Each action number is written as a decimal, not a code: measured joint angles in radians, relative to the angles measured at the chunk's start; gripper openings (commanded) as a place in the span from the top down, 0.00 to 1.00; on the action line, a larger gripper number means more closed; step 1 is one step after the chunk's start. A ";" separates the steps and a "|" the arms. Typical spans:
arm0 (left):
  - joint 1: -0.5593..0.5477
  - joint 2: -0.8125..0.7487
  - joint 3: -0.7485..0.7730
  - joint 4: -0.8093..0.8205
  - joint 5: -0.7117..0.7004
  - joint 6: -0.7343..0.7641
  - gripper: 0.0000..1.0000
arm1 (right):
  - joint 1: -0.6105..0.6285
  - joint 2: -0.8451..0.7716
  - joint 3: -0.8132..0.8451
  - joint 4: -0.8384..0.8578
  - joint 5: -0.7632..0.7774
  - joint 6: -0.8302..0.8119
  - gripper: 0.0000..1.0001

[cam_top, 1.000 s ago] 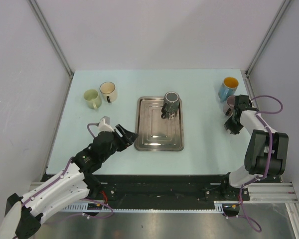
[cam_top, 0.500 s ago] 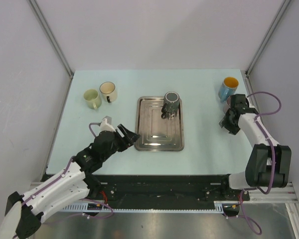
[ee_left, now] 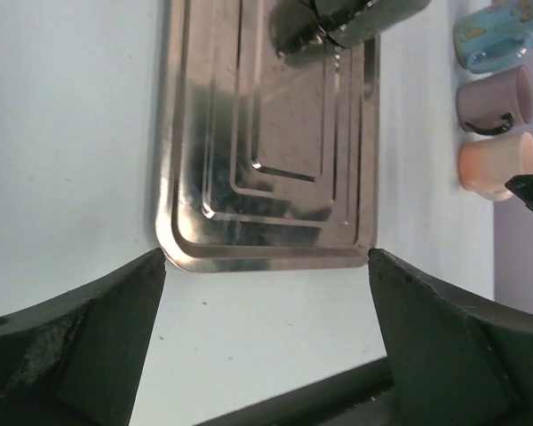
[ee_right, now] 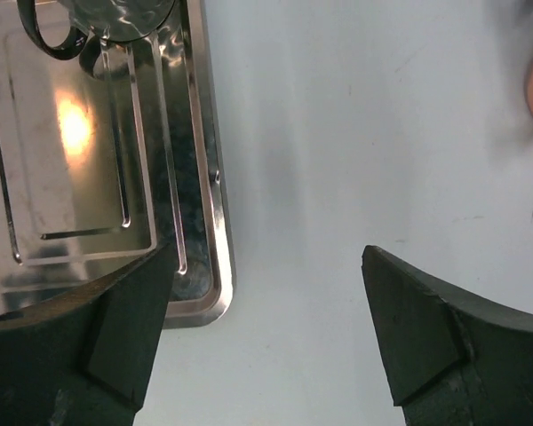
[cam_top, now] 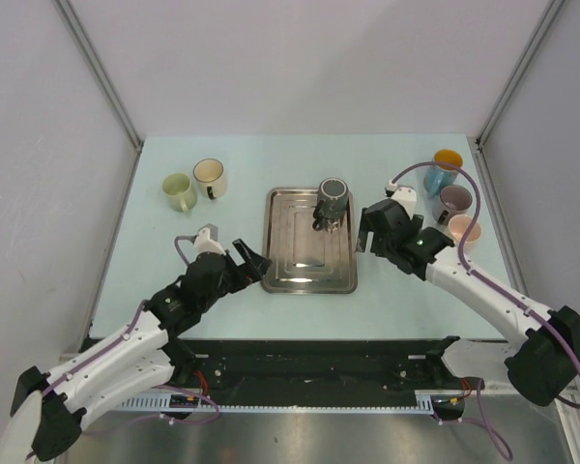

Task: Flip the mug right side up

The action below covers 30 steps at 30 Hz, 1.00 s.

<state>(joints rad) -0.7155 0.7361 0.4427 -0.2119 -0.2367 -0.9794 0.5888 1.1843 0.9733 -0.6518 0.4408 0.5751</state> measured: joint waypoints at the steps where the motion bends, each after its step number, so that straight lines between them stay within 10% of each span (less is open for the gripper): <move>1: 0.002 0.000 0.002 -0.004 -0.013 0.017 0.00 | 0.037 0.014 0.000 0.008 0.022 -0.002 0.03; 10: 0.035 0.025 0.027 0.157 -0.008 0.262 0.00 | 0.059 0.095 0.000 0.105 0.111 -0.007 0.00; 30: 0.146 1.060 0.965 -0.041 0.504 0.888 0.05 | -0.107 -0.090 -0.195 0.343 -0.269 0.016 0.00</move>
<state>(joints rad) -0.5690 1.7962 1.4075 -0.2531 0.2676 -0.0914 0.4820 1.0946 0.7780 -0.3084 0.1722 0.5915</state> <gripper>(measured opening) 0.947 0.995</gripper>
